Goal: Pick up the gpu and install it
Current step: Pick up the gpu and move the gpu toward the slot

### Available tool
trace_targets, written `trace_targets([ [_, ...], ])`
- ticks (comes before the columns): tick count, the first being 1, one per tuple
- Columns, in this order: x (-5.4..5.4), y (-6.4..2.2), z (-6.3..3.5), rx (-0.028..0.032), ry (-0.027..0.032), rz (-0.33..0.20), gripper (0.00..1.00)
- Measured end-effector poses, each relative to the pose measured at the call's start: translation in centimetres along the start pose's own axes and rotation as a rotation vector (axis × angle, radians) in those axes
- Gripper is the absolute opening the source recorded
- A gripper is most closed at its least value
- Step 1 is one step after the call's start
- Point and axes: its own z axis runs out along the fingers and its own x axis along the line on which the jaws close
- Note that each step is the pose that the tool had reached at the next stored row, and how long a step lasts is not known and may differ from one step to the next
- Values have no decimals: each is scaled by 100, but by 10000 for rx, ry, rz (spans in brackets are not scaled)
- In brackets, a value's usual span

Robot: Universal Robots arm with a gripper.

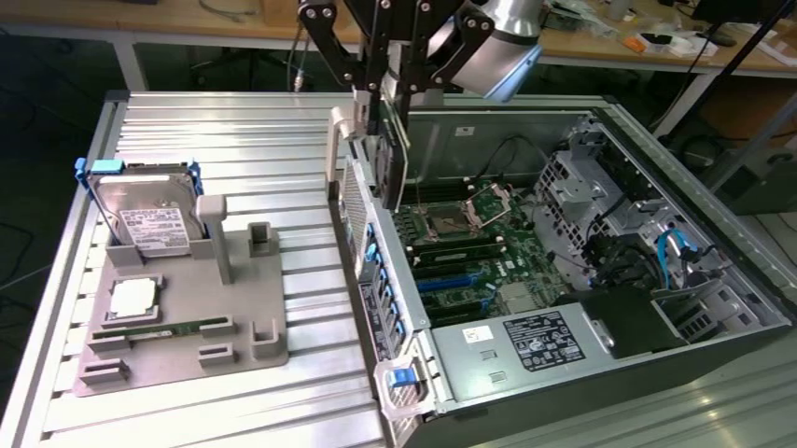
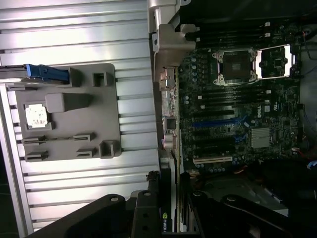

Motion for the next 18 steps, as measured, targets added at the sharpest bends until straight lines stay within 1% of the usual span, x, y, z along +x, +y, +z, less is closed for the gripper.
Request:
trace_targets([
  [9, -79, 7, 2, 1, 1, 1, 27],
  [14, -207, 17, 6, 0, 0, -1, 27],
  [18, -391, 33, 11, 0, 0, -7, 27],
])
